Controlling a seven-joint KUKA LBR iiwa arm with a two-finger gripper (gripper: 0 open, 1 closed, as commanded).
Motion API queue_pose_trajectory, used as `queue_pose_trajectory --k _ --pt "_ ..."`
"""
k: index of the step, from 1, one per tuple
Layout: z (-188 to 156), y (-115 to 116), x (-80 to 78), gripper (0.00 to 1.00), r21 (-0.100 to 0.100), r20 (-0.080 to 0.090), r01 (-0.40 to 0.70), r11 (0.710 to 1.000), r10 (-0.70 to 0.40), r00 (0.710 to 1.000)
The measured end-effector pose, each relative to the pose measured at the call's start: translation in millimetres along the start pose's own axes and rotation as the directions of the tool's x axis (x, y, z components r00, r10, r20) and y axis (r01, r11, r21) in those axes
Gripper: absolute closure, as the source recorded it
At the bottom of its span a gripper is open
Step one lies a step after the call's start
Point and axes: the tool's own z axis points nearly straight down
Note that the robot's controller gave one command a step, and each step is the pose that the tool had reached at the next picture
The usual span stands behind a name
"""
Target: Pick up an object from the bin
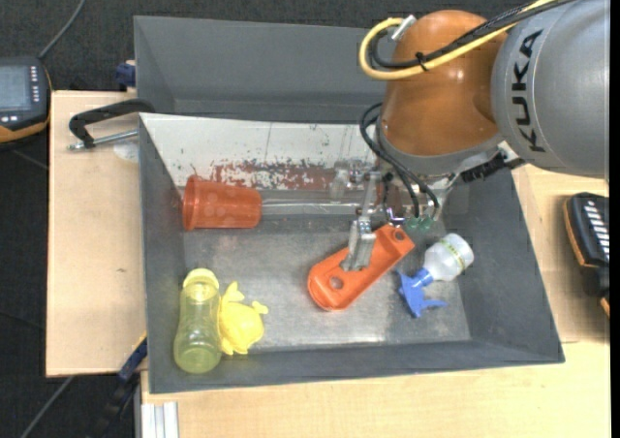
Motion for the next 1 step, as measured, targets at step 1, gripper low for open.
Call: queue_pose_trajectory --k 1 --pt "-4.9 -0.4 -1.3 0.0 -0.001 0.009 -0.002 1.0 0.002 1.0"
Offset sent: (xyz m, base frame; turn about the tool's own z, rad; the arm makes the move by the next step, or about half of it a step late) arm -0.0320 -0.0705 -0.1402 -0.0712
